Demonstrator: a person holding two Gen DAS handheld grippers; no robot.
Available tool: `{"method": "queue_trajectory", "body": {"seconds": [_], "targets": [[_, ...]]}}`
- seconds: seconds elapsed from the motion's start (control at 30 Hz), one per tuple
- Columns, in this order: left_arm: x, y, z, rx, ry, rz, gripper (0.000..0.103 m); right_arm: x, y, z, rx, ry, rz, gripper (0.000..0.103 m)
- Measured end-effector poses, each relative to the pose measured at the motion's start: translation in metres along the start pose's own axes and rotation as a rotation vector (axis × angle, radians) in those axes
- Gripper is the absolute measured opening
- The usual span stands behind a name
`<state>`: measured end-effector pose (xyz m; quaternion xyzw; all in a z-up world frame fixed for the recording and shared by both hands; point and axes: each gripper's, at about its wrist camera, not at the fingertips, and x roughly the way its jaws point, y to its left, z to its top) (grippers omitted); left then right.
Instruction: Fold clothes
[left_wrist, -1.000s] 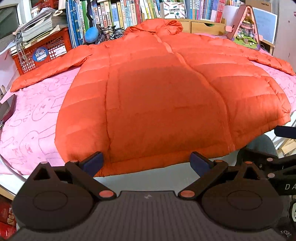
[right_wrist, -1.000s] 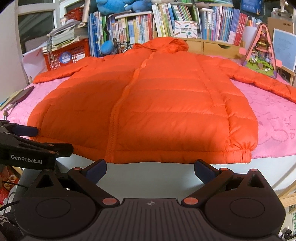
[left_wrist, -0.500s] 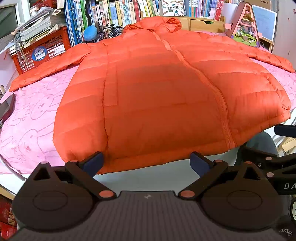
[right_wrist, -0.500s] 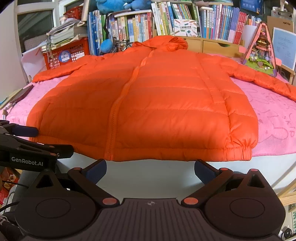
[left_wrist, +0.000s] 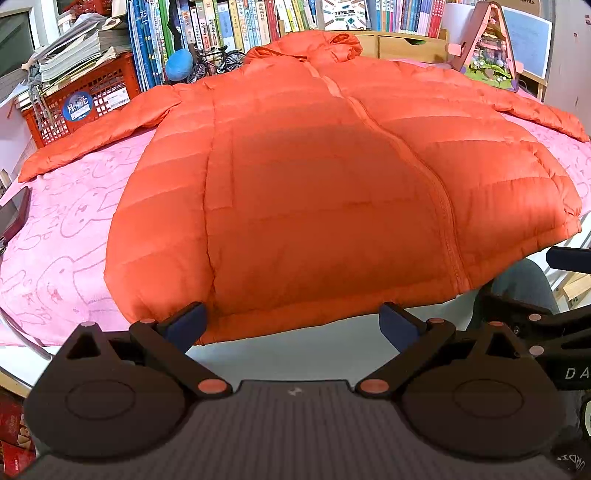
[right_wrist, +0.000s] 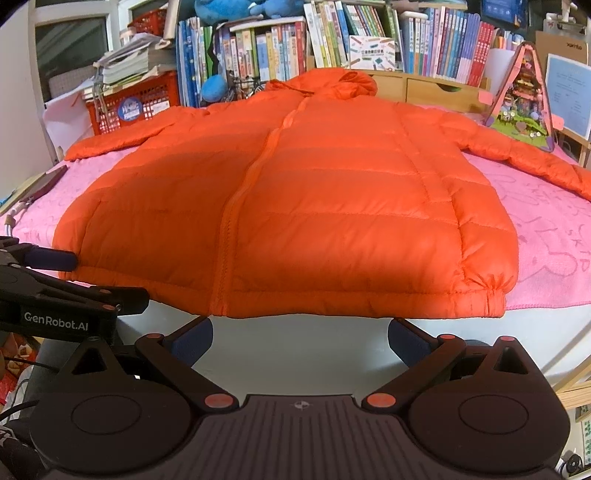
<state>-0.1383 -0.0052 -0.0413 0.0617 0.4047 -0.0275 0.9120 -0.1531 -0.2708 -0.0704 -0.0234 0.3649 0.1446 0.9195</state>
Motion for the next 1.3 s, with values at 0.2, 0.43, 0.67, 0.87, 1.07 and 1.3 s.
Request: {"method": "queue_trajectory", "body": {"seconds": [0.2,0.43,0.67,0.87,1.07,1.3], "targets": [[0.000,0.001,0.003,0.009,0.003,-0.015,0.101,0.000,-0.001,0.000,-0.001,0.001,0.000,0.102],[-0.004,0.006,0.013,0.026,-0.005,-0.059,0.100,-0.004,-0.005,0.005,-0.011,-0.021,-0.010,0.102],[-0.024,0.045,0.093,-0.008,-0.188,-0.074,0.102,-0.042,-0.087,0.071,0.021,-0.253,-0.214,0.103],[0.015,0.055,0.121,-0.059,-0.152,-0.039,0.102,-0.029,-0.216,0.089,0.350,-0.334,-0.406,0.103],[0.061,0.074,0.140,-0.139,-0.078,0.025,0.102,0.004,-0.305,0.090,0.561,-0.369,-0.449,0.103],[0.104,0.094,0.151,-0.204,-0.037,0.099,0.102,0.052,-0.372,0.105,0.709,-0.343,-0.513,0.103]]}}
